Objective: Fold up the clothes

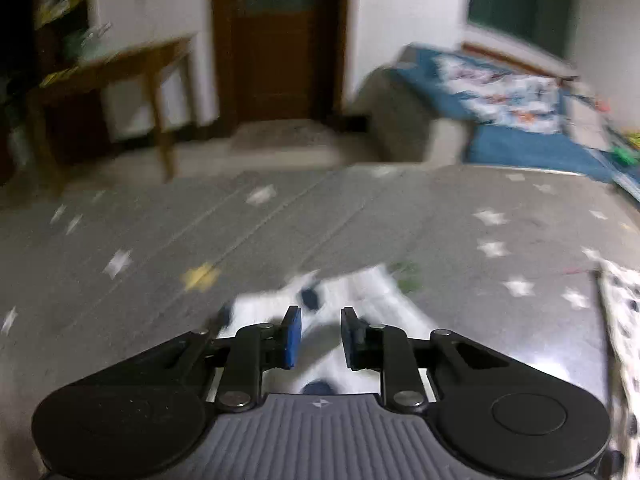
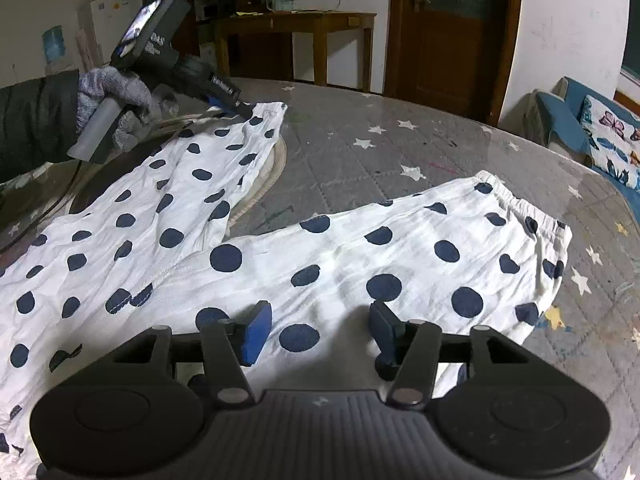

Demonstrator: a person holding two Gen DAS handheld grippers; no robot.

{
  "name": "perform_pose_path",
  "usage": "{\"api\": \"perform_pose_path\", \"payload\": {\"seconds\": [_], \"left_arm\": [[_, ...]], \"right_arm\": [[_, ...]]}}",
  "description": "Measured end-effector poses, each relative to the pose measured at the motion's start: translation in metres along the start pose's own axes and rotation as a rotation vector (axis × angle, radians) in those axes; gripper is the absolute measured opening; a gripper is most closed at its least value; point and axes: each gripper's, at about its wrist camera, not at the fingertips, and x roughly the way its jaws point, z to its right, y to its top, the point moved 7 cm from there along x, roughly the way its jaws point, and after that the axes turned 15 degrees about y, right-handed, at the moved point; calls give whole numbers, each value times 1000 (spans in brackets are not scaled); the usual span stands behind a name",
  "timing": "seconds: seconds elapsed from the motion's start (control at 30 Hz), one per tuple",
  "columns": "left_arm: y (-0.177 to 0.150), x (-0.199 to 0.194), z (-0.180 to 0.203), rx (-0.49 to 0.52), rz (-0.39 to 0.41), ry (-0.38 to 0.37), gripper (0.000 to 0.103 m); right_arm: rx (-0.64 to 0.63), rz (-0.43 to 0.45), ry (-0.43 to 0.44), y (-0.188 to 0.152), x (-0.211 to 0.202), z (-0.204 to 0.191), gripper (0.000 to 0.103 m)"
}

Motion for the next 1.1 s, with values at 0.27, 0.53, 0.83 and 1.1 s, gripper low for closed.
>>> {"api": "perform_pose_path", "payload": {"seconds": [0.27, 0.53, 0.83, 1.1], "left_arm": [[2, 16, 23, 122, 46, 36, 27], [10, 23, 23, 76, 64, 18, 27], [-17, -48, 16, 67, 44, -40, 37], [-81, -130, 21, 134, 1, -114, 39]], "right_arm": [[-1, 0, -7, 3, 2, 0, 62], [5, 14, -15, 0, 0, -4, 72], [12, 8, -18, -10, -18, -27, 73], [-8, 6, 21, -29, -35, -67, 73]]}}
